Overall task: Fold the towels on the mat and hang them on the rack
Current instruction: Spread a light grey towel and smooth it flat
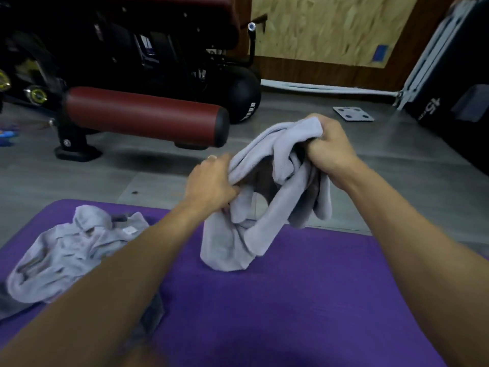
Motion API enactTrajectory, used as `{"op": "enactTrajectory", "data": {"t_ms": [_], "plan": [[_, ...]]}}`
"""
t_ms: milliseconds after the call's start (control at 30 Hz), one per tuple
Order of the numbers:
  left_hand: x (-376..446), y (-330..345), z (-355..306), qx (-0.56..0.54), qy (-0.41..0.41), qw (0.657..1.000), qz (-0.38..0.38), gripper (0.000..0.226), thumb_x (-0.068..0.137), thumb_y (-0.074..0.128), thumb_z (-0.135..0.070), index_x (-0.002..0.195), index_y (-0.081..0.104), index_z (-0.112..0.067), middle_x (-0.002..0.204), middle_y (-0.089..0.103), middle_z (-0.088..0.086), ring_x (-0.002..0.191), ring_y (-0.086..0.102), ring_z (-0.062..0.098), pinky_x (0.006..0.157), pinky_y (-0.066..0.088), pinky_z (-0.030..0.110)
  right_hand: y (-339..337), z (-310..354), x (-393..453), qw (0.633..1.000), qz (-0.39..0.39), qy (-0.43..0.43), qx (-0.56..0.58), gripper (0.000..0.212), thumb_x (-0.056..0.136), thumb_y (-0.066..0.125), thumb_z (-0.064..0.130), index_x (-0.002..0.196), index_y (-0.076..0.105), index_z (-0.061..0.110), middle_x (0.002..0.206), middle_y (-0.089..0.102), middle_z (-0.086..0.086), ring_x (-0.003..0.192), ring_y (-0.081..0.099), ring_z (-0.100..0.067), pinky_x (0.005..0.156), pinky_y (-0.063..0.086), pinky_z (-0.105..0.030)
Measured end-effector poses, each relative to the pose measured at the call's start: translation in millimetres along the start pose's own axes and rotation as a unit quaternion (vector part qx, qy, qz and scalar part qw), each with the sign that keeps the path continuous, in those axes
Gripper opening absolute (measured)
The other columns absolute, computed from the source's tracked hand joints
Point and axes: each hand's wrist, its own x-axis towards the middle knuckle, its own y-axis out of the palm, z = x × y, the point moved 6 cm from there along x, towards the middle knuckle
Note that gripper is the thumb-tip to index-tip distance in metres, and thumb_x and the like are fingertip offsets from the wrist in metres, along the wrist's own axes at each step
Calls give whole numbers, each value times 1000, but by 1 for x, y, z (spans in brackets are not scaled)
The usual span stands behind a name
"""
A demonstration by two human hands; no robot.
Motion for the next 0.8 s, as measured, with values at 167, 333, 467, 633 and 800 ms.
{"op": "enactTrajectory", "data": {"t_ms": [167,333,467,633,800], "plan": [[-24,77,-32,-26,-59,998,-24,27,72,59,-5,92,42,-14,91,63,13,86,59,40,65,41,39,-65,-64,-25,1000,-8,-10,-21,12,83,47,-1,86,56,6,74,57,1,67,49,-7,59,44,-23],[-13,108,-82,-307,-85,947,42,31,79,52,9,82,55,-22,69,61,-2,66,56,15,65,44,27,-149,-123,-58,996,-80,24,-18,12,83,49,3,83,57,12,77,60,1,70,52,-9,62,46,-26],[-16,108,-132,-419,-121,892,119,28,94,46,-1,74,57,-17,61,55,-5,60,46,9,57,37,24,-201,-152,-74,992,-74,76,-65,12,82,50,8,83,61,3,79,61,-1,72,52,-10,63,46,-30],[-31,157,-175,-391,-106,866,294,23,91,49,0,74,56,-14,69,56,3,63,51,14,56,44,20,-235,-192,-92,962,-25,152,-225,17,79,60,26,73,64,10,75,64,-6,73,55,-21,60,43,-32],[-49,241,-161,-69,42,951,297,32,87,55,-11,118,54,-15,105,65,10,97,60,27,75,44,28,-208,-289,-136,898,43,221,-378,20,79,66,29,69,55,16,90,66,-19,87,61,-36,68,42,-32]]}}
